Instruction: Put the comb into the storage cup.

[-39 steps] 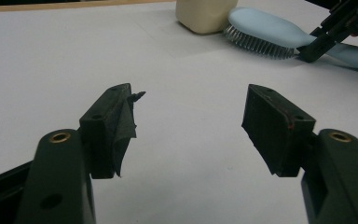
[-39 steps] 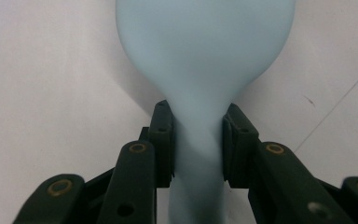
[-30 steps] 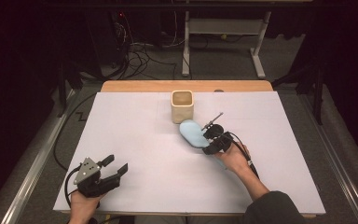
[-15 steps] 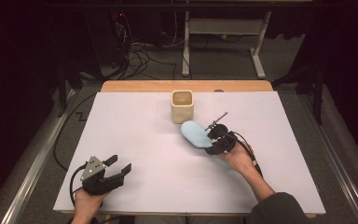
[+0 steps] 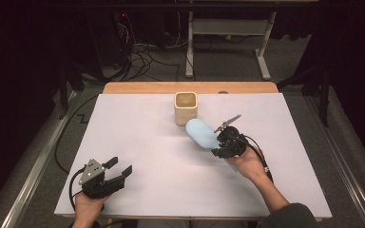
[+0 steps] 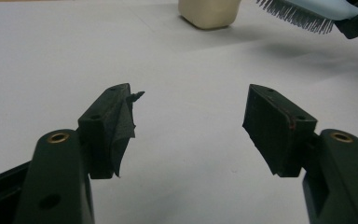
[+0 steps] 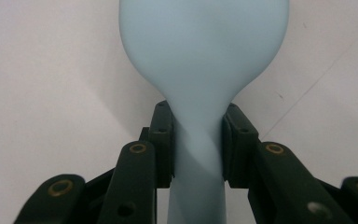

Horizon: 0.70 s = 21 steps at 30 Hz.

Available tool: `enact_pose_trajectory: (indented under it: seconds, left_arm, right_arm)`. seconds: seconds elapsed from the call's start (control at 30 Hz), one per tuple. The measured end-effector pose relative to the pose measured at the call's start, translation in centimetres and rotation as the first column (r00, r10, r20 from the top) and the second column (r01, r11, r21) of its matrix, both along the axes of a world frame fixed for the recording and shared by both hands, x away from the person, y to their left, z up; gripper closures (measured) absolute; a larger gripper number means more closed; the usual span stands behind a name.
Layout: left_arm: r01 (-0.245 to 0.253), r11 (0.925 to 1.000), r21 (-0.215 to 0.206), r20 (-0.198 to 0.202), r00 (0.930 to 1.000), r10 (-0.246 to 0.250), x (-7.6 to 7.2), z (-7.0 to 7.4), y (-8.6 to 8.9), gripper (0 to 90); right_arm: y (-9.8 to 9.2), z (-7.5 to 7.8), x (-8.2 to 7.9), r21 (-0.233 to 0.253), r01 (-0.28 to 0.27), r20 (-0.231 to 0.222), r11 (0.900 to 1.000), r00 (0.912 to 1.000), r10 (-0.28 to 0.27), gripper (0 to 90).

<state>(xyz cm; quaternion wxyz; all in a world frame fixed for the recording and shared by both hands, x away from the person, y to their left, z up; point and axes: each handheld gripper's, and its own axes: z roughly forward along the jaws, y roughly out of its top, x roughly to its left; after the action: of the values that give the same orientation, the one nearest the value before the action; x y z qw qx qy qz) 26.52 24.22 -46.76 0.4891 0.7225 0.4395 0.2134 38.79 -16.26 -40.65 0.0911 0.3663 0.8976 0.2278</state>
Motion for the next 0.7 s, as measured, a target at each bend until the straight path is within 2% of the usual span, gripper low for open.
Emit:
enact_pose_trajectory:
  seconds: [0.23, 0.3, 0.4, 0.57, 0.7]
  left_arm:
    - [0.006, 1.0000, 0.001, 0.005, 1.0000, -0.006, 0.2, 0.2, -0.3, 33.9]
    - [0.012, 0.9999, 0.003, 0.007, 0.9999, -0.012, 0.2, 0.2, -0.5, 33.9]
    - [0.024, 0.9995, -0.023, 0.005, 0.9997, -0.024, 0.2, 0.3, -0.7, 33.9]
    - [0.027, 0.9995, -0.013, 0.008, 0.9996, -0.027, 0.2, 0.3, -0.9, 34.2]
    - [0.021, 0.9995, -0.022, 0.014, 0.9997, -0.021, 0.2, 0.5, -0.9, 34.3]
  right_arm:
    - [-1.2, 0.5, -1.1, 0.027, -0.005, 0.029, 1.000, 0.9996, 0.005, 70.7]
    - [-1.5, 0.6, -1.4, 0.041, 0.003, 0.028, 0.999, 0.9996, -0.004, 70.7]
    - [-2.2, 0.7, -2.2, 0.070, 0.017, 0.036, 0.997, 0.9991, -0.020, 70.7]
    - [-3.3, 0.7, -3.5, 0.124, 0.036, 0.047, 0.992, 0.9980, -0.042, 70.7]
    - [-3.9, 0.5, -4.6, 0.135, 0.032, 0.061, 0.990, 0.9973, -0.041, 70.6]
